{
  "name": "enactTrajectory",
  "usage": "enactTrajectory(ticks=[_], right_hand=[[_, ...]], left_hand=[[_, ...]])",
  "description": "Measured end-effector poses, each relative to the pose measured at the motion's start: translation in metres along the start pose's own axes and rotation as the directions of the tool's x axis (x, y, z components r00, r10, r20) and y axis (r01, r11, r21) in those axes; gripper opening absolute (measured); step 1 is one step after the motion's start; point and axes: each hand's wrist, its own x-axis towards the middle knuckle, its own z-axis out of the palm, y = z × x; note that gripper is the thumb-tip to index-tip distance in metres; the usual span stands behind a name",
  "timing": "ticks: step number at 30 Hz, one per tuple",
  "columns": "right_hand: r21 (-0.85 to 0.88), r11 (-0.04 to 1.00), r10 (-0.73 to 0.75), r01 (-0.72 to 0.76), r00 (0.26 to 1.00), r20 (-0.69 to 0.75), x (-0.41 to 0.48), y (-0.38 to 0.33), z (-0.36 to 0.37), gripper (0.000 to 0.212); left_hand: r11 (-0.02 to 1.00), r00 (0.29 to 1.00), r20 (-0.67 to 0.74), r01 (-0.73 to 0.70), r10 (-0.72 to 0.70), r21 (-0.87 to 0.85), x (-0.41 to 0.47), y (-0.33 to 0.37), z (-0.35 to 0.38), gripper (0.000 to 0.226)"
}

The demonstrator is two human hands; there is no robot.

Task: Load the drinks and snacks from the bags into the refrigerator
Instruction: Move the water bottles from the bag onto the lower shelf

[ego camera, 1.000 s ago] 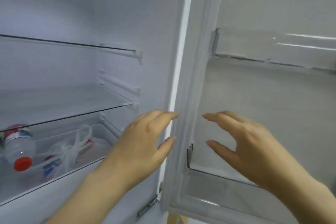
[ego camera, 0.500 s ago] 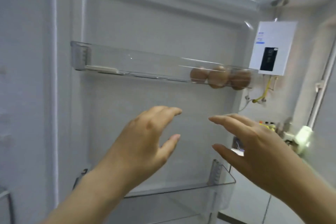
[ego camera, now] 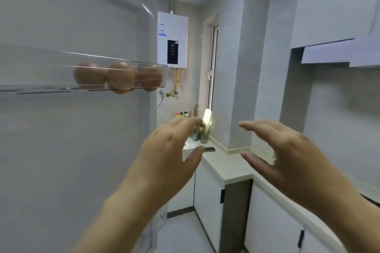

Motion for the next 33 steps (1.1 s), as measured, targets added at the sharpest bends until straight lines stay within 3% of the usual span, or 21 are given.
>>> enactTrajectory(ticks=[5,11,19,33], right_hand=[[-0.207,0.958,0.198,-0.199,0.98,-0.023,-0.043,0.023,-0.021,0.051],[-0.353,0.881,0.312,-0.315,0.948,-0.069,-0.095,0.057,-0.062,0.047],[-0.511,0.737,0.439,-0.442,0.888,-0.135,-0.153,0.126,-0.118,0.05],[-0.57,0.492,0.726,-0.658,0.671,-0.149,-0.242,0.237,-0.157,0.041]], left_hand=[[0.985,0.985,0.088,-0.136,0.146,-0.11,0.013,0.025,0.037,0.049],[0.944,0.946,0.16,-0.242,0.281,-0.225,0.018,0.084,0.082,0.05],[0.865,0.91,0.095,-0.347,0.404,-0.362,0.038,0.188,0.151,0.053],[0.76,0.851,0.15,-0.353,0.503,-0.546,0.055,0.321,0.279,0.052]])
